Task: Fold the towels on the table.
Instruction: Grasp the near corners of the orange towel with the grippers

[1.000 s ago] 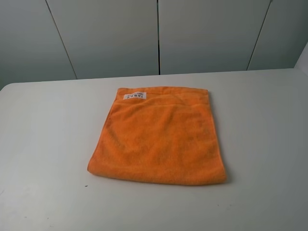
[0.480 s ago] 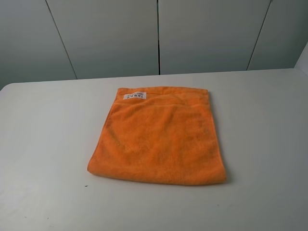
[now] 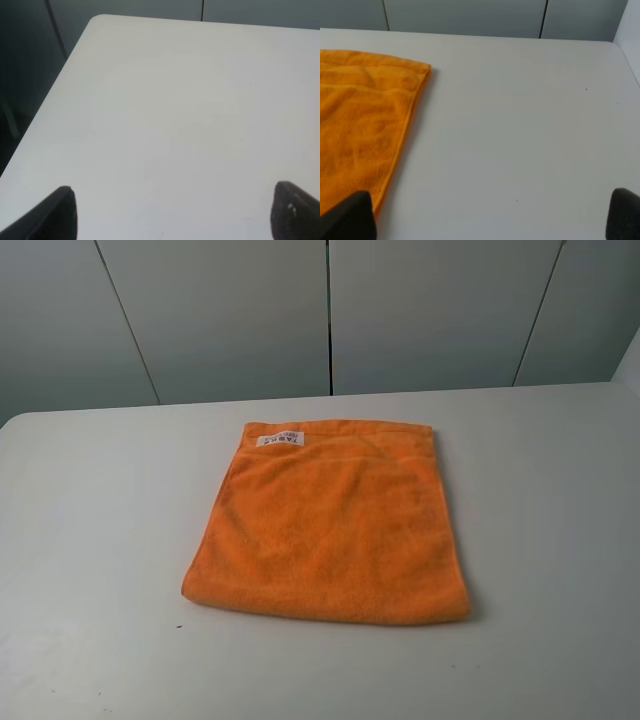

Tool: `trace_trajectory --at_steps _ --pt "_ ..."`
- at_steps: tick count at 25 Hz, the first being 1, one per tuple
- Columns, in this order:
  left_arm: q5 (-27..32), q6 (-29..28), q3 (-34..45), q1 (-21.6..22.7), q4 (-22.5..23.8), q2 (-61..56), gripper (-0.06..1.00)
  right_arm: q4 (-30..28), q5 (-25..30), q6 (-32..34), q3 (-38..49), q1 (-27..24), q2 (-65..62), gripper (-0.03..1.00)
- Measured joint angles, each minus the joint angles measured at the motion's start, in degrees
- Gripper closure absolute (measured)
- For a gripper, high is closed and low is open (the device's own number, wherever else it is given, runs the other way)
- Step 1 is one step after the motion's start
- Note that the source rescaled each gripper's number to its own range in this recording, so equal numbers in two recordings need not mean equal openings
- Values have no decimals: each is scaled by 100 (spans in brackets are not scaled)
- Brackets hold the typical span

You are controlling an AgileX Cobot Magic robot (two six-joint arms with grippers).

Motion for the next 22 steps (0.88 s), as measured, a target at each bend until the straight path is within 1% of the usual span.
trace_trajectory --at_steps 13,22 --pt "0 0 0 0 0 0 -5 0 0 0 0 0 0 -3" --pt "0 9 0 0 0 0 -5 0 0 0 0 110 0 -3"
